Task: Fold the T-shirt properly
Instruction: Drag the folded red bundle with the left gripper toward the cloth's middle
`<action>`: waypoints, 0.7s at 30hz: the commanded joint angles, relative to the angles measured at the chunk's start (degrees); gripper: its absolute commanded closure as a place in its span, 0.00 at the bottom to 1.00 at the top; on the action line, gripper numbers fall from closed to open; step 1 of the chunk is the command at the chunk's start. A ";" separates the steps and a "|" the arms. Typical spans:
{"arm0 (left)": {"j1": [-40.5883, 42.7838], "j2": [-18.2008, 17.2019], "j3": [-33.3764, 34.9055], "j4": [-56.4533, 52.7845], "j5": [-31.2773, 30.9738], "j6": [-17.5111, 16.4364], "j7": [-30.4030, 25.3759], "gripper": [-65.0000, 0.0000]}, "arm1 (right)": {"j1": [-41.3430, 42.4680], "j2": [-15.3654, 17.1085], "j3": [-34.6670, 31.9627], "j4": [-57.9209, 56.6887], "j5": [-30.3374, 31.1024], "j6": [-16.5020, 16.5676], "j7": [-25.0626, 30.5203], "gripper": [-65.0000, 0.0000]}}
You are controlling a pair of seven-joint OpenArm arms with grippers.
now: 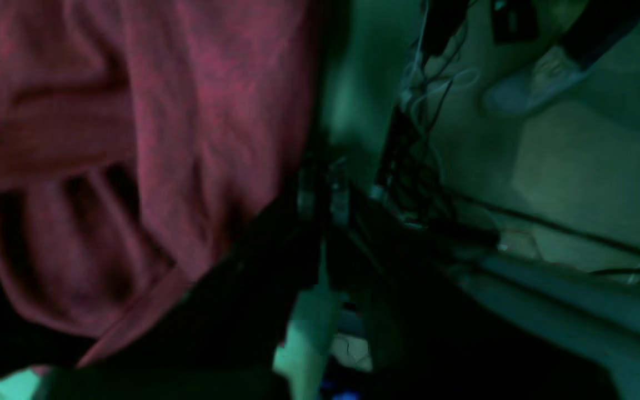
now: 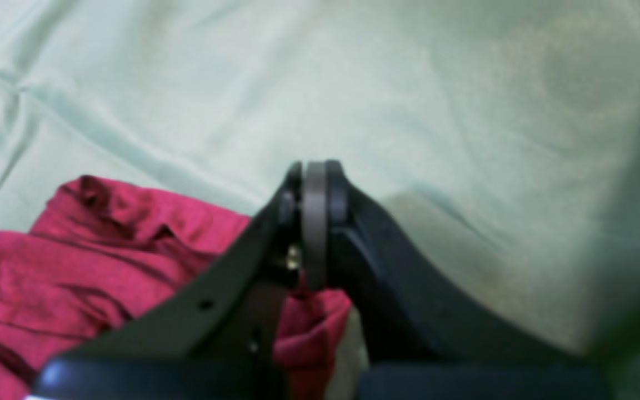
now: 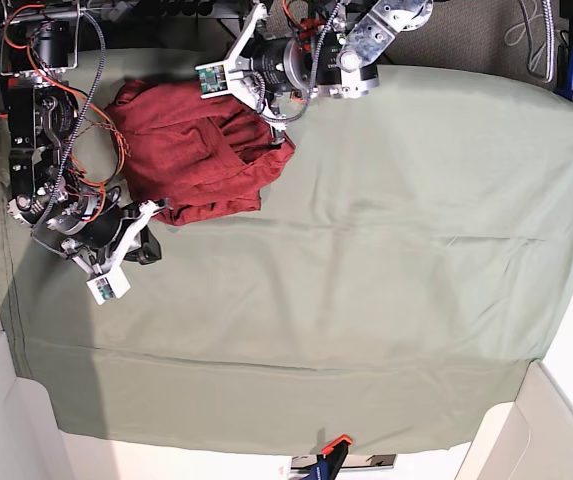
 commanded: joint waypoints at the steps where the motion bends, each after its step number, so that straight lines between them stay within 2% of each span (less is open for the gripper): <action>1: -0.94 -0.44 0.00 0.28 -0.50 0.20 -0.98 0.98 | 1.20 0.46 0.17 0.90 0.81 0.26 0.94 1.00; 10: -5.05 -7.02 0.00 -4.98 -0.52 0.20 -1.01 0.98 | 1.20 0.46 0.13 0.90 0.81 0.26 0.96 1.00; 15: -8.76 -11.63 0.00 -5.97 -0.55 2.01 -0.96 0.98 | 1.20 0.46 0.13 0.90 0.83 0.26 0.94 1.00; 21: -12.81 -15.54 0.00 -6.12 -0.74 2.08 -1.20 0.98 | 1.18 0.46 0.13 0.90 1.31 0.26 0.76 1.00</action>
